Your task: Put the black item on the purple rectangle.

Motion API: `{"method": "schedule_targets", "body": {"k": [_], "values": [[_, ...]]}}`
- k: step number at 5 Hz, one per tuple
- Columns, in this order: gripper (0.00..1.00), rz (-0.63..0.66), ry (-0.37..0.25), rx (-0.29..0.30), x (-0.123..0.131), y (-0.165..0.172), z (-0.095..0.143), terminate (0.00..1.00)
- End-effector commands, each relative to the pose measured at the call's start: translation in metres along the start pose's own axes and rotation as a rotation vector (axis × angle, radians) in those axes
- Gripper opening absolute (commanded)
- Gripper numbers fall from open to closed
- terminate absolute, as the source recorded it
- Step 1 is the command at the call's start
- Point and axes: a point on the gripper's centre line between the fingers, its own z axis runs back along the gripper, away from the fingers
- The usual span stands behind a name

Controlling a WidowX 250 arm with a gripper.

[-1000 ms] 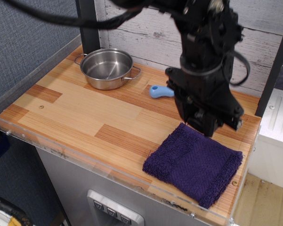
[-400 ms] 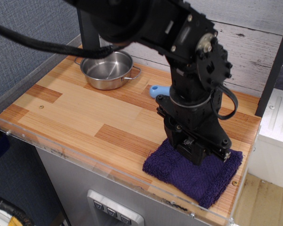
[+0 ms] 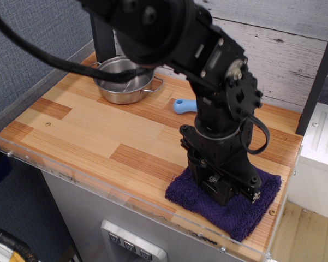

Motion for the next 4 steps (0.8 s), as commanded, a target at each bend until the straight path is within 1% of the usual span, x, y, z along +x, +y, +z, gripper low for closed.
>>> {"method": "schedule_targets", "body": {"k": [1, 2, 3, 4], "values": [[0.0, -0.021, -0.027, -0.031, 0.009, 0.0003, -0.0131, 0.0], [0.0, -0.017, -0.045, -0.037, 0.0102, 0.0014, -0.0138, 0.0], [1.0, -0.016, -0.048, -0.077, 0.0112, 0.0041, -0.0131, 0.0], [1.0, 0.034, -0.053, -0.051, 0.0073, 0.0072, -0.0061, 0.0]]}}
